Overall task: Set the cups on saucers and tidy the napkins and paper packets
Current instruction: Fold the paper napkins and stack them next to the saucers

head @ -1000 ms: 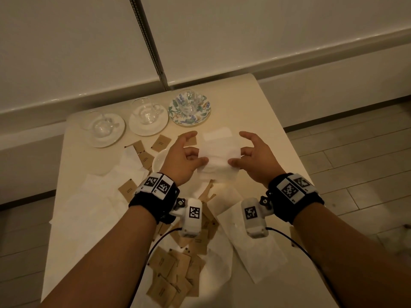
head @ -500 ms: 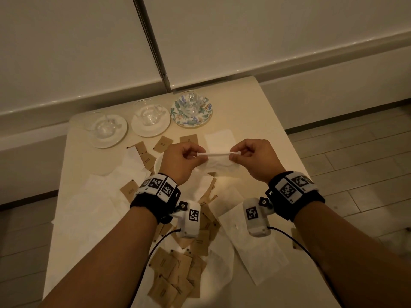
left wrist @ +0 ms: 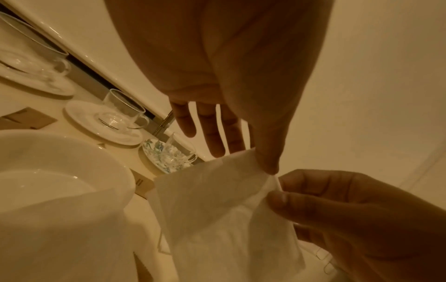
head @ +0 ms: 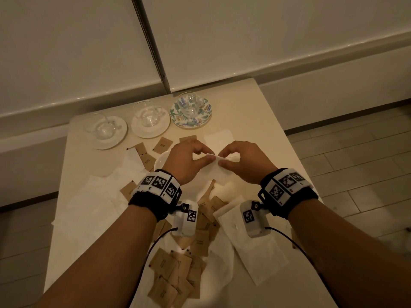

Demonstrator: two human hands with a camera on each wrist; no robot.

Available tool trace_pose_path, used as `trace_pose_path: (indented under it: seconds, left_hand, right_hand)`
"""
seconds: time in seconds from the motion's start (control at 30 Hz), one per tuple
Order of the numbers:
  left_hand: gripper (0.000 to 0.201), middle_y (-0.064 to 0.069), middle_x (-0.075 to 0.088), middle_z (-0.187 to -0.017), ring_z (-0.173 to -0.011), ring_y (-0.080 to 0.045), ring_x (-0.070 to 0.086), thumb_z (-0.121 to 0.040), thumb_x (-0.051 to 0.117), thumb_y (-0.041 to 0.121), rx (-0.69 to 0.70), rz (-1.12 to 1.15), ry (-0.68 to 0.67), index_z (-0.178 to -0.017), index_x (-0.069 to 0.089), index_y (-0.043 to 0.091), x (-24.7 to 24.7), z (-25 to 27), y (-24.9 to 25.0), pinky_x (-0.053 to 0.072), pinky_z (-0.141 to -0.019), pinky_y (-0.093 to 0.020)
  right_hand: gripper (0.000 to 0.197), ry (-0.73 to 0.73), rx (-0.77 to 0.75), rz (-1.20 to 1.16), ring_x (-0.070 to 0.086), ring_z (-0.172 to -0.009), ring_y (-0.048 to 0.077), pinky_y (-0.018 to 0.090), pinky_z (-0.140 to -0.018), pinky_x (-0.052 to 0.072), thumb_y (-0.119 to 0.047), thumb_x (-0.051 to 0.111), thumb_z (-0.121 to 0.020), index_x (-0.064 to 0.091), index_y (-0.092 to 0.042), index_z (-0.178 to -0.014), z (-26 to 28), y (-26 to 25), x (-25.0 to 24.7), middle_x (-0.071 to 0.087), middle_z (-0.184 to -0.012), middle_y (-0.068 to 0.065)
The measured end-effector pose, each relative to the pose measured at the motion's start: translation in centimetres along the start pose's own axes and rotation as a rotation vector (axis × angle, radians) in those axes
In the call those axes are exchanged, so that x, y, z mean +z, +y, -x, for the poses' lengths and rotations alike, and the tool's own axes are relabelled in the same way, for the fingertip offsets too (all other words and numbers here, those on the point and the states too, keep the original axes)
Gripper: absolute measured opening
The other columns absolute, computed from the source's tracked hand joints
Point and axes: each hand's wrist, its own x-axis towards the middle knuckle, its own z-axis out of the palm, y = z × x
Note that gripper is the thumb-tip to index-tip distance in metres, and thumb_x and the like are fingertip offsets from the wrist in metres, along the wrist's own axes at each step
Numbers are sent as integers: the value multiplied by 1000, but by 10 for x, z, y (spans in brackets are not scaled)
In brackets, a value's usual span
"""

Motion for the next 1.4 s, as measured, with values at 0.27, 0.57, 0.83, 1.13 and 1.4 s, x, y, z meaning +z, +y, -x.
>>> trace_pose_path:
  seconds: [0.27,0.57,0.83,1.13,1.4]
  left_hand:
    - [7,7,70,-87,-80,-5,64,-88,72,24,-51,102,-13,-92,75,20,-2,-3,-1,49,-76,-19]
    - [9,4,69,-84,-75,-1,60,-85,75,27,-39,95,-32,-91,76,21,-3,-6,4,48,-71,-17]
    - [12,1,70,-86,-81,-12,64,-88,71,25,-54,70,-42,-94,76,16,-3,-10,11,51,-74,-25]
    - [14,5,71,-79,-69,3,61,-91,68,25,-68,129,-41,-93,77,13,-6,-12,14,45,-65,-11]
    - [10,6,69,-74,-67,-3,59,-92,66,23,-93,100,-135,-84,71,27,-14,-17,10,46,-68,-26]
  right_hand:
    - [14,-53,-6,-93,64,-82,9,38,-82,55,-26,65,-92,75,-18,-97,-2,1,-2,72,-90,-3]
    - [16,-35,-36,-92,65,-83,12,38,-81,55,-24,63,-93,75,-16,-99,-3,-5,-7,73,-92,-1]
    - [25,-12,-78,-98,62,-84,11,37,-80,53,-39,65,-91,74,-18,-101,-3,-13,-9,71,-92,-5]
    - [16,5,-56,-93,65,-77,8,26,-73,52,-26,68,-90,77,-14,-94,-9,-15,-17,74,-87,-1]
    - [13,-18,0,-158,65,-79,27,42,-75,54,-22,67,-91,75,-12,-92,-11,-9,-22,71,-81,8]
